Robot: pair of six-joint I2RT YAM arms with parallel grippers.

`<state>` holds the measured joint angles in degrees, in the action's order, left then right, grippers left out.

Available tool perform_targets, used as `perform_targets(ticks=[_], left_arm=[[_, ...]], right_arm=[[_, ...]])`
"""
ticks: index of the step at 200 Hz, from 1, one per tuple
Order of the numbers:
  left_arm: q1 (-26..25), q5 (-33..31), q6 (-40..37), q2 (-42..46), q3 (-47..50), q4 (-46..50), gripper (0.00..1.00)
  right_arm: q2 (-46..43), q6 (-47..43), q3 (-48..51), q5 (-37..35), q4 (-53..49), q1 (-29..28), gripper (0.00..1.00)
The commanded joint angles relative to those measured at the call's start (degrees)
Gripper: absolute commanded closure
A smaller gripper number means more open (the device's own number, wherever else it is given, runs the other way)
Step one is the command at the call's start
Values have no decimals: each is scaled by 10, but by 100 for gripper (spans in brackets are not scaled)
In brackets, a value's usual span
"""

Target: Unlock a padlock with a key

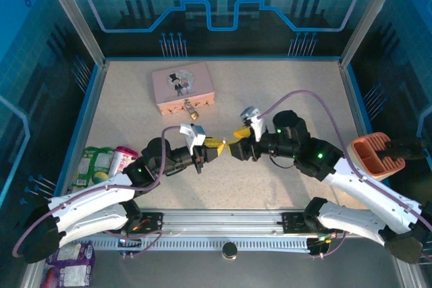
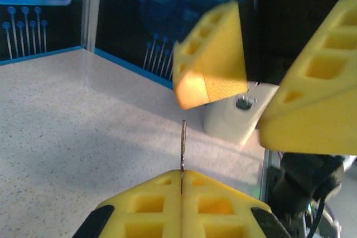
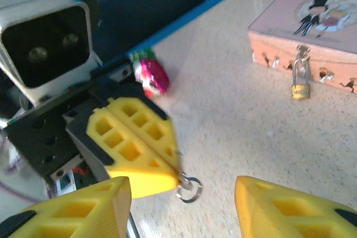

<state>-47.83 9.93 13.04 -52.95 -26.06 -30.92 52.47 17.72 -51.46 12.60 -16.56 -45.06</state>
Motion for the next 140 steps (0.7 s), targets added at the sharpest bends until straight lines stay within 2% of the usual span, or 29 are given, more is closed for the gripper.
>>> perform_targets(ticks=[1,28,64,86,140], left_arm=[[1,-47,112,-7,23,-129,100],[1,-18,170,-31,36,-223,100],[0,4,218,-64,31,-295,100],[0,11,233,-79,31,-329,100],[-1,22,238,-73,23,-323,100]], right_arm=[[-26,75,56,75,141,27,47],[-26,111,102,106,234,36,47],[-27,176,157,132,382,47,48],[-37,175,164,130,394,47,52],[-58,189,190,94,425,49,61]])
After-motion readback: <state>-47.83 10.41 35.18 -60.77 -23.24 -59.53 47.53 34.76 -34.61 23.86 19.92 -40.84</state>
